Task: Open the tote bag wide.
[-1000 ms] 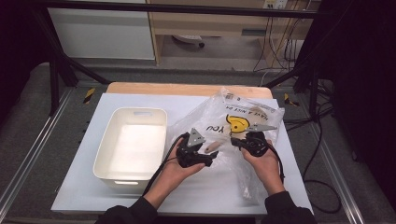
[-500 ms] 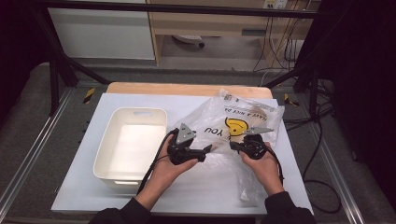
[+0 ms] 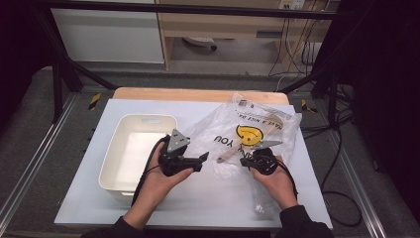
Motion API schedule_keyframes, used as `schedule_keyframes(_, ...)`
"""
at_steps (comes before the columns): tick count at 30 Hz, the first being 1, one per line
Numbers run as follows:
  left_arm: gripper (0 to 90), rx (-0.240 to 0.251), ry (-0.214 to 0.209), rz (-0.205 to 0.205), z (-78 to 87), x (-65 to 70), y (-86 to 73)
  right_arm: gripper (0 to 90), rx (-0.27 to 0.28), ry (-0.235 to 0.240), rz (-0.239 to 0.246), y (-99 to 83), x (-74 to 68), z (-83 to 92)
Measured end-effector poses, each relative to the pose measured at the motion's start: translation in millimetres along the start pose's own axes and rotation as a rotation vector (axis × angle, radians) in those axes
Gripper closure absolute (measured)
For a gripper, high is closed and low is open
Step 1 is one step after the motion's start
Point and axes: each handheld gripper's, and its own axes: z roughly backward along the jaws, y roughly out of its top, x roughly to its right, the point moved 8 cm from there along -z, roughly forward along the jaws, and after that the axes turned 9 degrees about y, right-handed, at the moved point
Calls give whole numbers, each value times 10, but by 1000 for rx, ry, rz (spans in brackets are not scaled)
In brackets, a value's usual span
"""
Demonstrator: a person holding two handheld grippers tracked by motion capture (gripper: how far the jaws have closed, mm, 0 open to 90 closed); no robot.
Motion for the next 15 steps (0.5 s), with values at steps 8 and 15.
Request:
schedule_keyframes(8, 146, 10, 36, -11, 168, -168, -37, 820, -20, -4, -1, -72, -81, -40)
schedule_keyframes(15, 108, 23, 55, 11, 233, -303, -91, 547, 25, -35, -7, -76, -131, 87)
